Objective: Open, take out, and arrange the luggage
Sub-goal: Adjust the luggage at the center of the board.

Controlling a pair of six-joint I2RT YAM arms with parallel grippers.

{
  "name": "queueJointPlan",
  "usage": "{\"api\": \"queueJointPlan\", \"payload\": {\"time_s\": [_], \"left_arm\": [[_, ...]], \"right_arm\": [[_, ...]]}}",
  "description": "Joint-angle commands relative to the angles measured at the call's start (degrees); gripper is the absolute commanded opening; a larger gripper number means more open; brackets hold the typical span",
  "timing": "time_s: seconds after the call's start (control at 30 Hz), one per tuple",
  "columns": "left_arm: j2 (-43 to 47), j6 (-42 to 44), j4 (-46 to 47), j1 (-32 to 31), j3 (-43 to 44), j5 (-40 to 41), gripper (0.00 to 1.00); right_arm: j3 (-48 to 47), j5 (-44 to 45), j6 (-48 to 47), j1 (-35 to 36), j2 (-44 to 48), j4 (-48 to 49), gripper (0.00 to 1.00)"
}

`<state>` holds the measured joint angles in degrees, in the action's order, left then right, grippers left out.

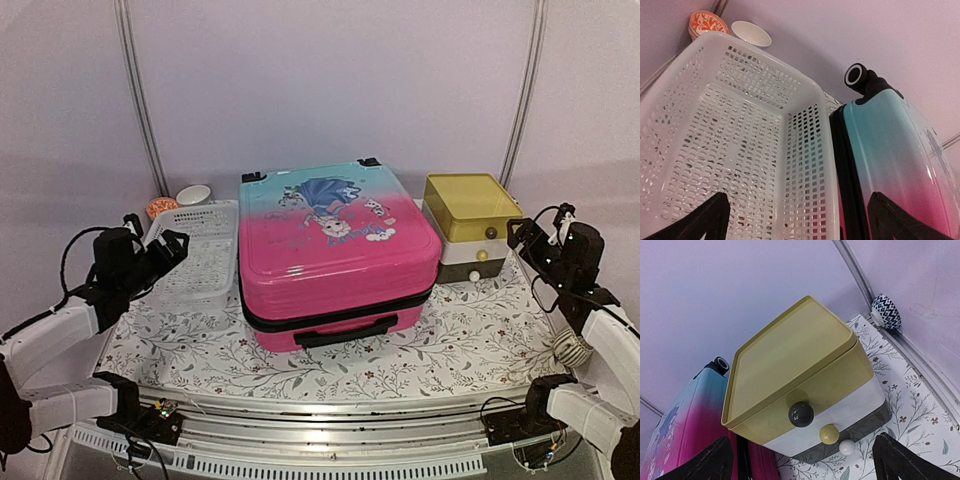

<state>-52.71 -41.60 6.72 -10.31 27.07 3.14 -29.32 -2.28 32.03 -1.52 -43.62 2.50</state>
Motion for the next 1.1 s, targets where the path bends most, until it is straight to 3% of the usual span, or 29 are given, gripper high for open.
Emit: {"api": "queueJointPlan", "payload": {"time_s": [0.0,0.37,0.67,1.07], "left_arm": [[0.47,1.52,1.21,-2.6,2.11,-4.72,0.98],[-1.54,7.72,14.39,-2.98,1.48,-34.75,0.98],[-4.44,6.68,11.15,-4.39,5.39,-36.87,0.98],[-10.76,8.09,8.22,-10.91,9.38,-33.92,0.98]], "right_arm": [[0.06,-8.24,-1.96,-0.01,-0.22,-0.9,0.99],[-5.19,-22.56,-6.03,-0.06,-8.63,-2.82,0.99],[-6.85,-29.17,-3.29,0.06,-15.42,-2.25,0.99],[-9.69,-21.89,-3.08,5.57,-16.83,-6.54,0.99]]}}
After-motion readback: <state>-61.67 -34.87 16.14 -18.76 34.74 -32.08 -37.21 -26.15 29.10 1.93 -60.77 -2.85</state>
